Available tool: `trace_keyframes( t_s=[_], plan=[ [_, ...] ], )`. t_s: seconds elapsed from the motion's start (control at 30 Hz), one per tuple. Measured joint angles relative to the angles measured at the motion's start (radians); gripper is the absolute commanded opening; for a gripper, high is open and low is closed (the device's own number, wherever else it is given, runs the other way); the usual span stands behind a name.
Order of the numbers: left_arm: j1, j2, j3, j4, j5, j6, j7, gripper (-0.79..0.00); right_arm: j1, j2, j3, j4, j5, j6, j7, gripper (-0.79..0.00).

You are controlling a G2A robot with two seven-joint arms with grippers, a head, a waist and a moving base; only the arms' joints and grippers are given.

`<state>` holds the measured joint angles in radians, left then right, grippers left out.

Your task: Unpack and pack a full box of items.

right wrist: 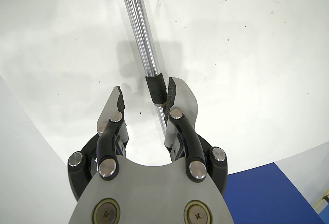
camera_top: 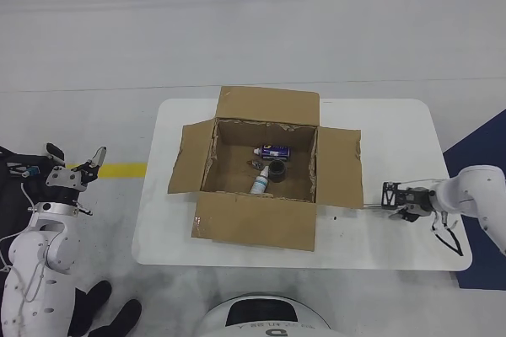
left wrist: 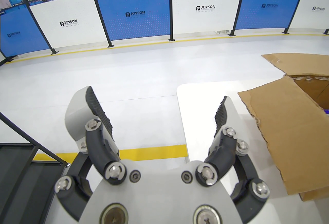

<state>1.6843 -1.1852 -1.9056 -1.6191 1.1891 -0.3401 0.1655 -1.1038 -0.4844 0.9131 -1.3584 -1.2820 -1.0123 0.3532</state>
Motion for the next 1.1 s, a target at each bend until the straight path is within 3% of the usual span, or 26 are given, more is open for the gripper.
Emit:
trace_keyframes(
  t_s=[0.17,0.37,0.5,0.63,0.67,1.1],
  plan=[
    [0.000,0.000,0.000,0.000,0.000,0.000,0.000,0.000,0.055,-0.004,-0.070,0.028,-0.026,0.000,-0.032,-0.462],
    [0.000,0.000,0.000,0.000,0.000,0.000,0.000,0.000,0.114,-0.008,-0.142,0.058,-0.049,0.000,-0.077,-0.597],
    [0.000,0.000,0.000,0.000,0.000,0.000,0.000,0.000,0.141,-0.013,-0.176,0.074,-0.063,0.000,-0.088,-0.625],
    [0.000,0.000,0.000,0.000,0.000,0.000,0.000,0.000,0.161,-0.019,-0.195,0.091,-0.072,0.000,-0.094,-0.727],
    [0.000,0.000,0.000,0.000,0.000,0.000,0.000,0.000,0.165,-0.021,-0.199,0.096,-0.074,0.000,-0.096,-0.785],
    [0.000,0.000,0.000,0.000,0.000,0.000,0.000,0.000,0.157,-0.019,-0.158,0.129,-0.057,0.004,-0.117,-0.785]
  ],
)
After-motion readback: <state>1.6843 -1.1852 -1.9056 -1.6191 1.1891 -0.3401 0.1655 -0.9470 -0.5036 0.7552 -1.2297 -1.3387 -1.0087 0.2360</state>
